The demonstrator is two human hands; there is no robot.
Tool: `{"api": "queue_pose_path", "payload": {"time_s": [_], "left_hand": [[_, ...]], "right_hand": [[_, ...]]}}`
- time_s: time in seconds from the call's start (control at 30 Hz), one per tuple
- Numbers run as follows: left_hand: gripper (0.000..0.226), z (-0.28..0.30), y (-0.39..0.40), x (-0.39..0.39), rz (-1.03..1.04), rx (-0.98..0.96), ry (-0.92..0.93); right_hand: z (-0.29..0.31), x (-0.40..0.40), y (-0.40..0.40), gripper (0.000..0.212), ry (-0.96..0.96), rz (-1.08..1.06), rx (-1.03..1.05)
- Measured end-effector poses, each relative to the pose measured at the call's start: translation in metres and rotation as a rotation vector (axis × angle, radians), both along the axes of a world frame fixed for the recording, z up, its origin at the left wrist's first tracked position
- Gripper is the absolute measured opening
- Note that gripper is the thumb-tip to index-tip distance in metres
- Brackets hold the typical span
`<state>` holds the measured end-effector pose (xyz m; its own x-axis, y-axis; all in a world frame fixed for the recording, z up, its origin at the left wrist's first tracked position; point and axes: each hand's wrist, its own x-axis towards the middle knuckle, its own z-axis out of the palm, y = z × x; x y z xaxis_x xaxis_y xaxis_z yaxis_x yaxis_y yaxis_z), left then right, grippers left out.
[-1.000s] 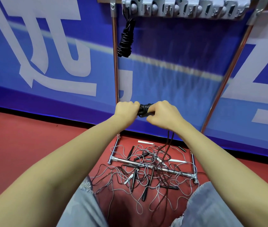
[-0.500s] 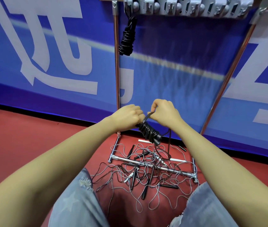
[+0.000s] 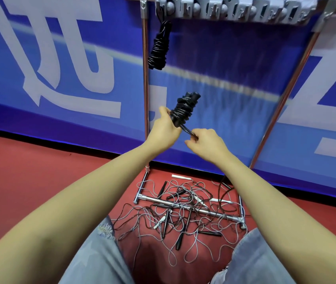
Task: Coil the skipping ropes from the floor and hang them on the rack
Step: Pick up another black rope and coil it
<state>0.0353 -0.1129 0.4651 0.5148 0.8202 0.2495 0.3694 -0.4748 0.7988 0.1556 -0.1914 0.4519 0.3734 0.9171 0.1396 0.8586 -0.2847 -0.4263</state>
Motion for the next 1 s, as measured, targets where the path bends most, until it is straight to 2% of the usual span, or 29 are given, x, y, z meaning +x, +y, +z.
{"api": "queue_pose_path", "payload": {"time_s": [0.2,0.27,0.33,0.43,0.53,0.63,0.7,0.77,0.9,1.0], "left_hand": [[0.024,-0.023,0.012,0.006,0.092,-0.032,0.213],[0.021,-0.026,0.013,0.008,0.088,0.025,0.324],[0.021,-0.025,0.013,0.007,0.09,0.164,0.49],[0.02,-0.022,0.013,0.002,0.08,0.432,0.77],[0.02,-0.021,0.013,0.001,0.007,0.622,0.98],[0.019,-0.019,0.012,-0.001,-0.075,0.78,1.07],[0.02,-0.018,0.011,-0.003,-0.161,0.892,1.111],[0.02,-0.017,0.01,-0.005,-0.204,0.965,1.125],[0.019,-0.012,0.013,-0.008,-0.14,0.929,1.057],[0.022,-0.012,0.013,-0.012,-0.235,0.906,1.061]], "right_hand": [[0.006,-0.006,-0.006,0.031,-0.174,0.126,-0.098],[0.01,-0.009,-0.008,0.033,-0.206,0.152,-0.111],[0.014,-0.011,-0.009,0.03,-0.257,0.186,-0.11],[0.02,-0.013,-0.01,0.012,-0.387,0.241,-0.099],[0.024,-0.018,-0.008,0.021,-0.596,0.257,-0.065],[0.019,-0.018,-0.008,0.021,-0.681,0.234,-0.036],[0.011,-0.017,-0.009,0.025,-0.641,0.188,-0.035],[0.004,-0.017,-0.008,0.025,-0.52,0.168,-0.054],[0.002,-0.012,-0.006,0.028,-0.239,0.12,-0.034],[0.003,-0.009,-0.007,0.027,-0.085,0.11,-0.045]]}}
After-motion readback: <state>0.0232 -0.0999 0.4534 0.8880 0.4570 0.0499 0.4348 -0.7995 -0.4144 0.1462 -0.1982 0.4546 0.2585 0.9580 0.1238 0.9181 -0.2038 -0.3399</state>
